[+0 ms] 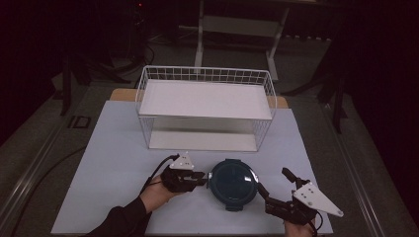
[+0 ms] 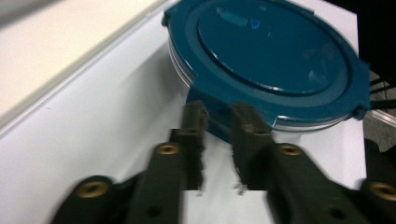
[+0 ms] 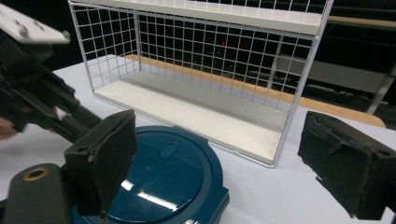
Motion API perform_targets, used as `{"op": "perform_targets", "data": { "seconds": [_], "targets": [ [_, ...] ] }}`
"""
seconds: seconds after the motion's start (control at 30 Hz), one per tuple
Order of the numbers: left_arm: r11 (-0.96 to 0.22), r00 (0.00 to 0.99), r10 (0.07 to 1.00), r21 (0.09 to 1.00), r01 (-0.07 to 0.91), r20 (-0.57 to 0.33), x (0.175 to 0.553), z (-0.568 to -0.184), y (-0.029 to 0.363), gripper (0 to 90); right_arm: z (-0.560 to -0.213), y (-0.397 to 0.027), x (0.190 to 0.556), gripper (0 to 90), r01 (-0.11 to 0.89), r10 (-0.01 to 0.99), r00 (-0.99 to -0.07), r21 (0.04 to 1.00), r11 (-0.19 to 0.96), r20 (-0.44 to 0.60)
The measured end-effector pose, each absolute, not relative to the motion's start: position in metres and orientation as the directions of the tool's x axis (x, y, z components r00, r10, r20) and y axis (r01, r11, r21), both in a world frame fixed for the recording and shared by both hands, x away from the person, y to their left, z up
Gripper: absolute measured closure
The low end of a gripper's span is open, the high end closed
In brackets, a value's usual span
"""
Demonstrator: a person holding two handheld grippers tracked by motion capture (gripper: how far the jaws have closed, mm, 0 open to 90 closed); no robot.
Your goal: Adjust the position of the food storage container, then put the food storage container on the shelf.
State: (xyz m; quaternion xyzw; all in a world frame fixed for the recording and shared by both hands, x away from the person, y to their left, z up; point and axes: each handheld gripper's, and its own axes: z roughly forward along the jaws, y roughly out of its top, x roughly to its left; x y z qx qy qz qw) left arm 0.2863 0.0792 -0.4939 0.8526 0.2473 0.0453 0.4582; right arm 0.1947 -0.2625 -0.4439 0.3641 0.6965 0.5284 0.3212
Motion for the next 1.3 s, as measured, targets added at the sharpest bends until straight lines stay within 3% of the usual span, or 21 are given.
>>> {"op": "perform_targets", "data": {
  "seconds": [0.2, 0.4, 0.73, 1.03, 1.17, 1.3],
  "targets": [
    [-0.36, 0.85, 0.48, 0.835, 0.416, -0.217, 0.28, -0.475, 0.096, 20.9, -0.445, -0.262, 0.197, 11.3, 0.166, 0.844, -0.531, 0.967, 0.192, -0.076],
    [-0.303, 0.841, 0.465, 0.842, 0.447, -0.279, 0.271, -0.458, 0.103, 2.0, -0.443, -0.262, 0.201, 11.1, 0.161, 0.816, -0.572, 0.965, 0.208, -0.081],
    [-0.266, 0.812, 0.483, 0.829, 0.492, -0.327, 0.268, -0.439, 0.093, 1.8, -0.436, -0.262, 0.203, 10.6, 0.134, 0.787, -0.612, 0.971, 0.197, -0.075],
    [-0.22, 0.78, 0.481, 0.806, 0.55, -0.401, 0.288, -0.457, 0.084, 1.9, -0.429, -0.267, 0.205, 13.1, 0.114, 0.791, -0.606, 0.975, 0.192, -0.085],
    [-0.235, 0.778, 0.491, 0.801, 0.551, -0.391, 0.295, -0.471, 0.075, 1.9, -0.43, -0.269, 0.205, 13.8, 0.137, 0.773, -0.632, 0.975, 0.177, -0.051],
    [-0.236, 0.733, 0.515, 0.749, 0.62, -0.445, 0.304, -0.484, 0.073, 3.6, -0.432, -0.271, 0.202, 14.4, 0.157, 0.78, -0.625, 0.971, 0.179, -0.043]
  ]
}}
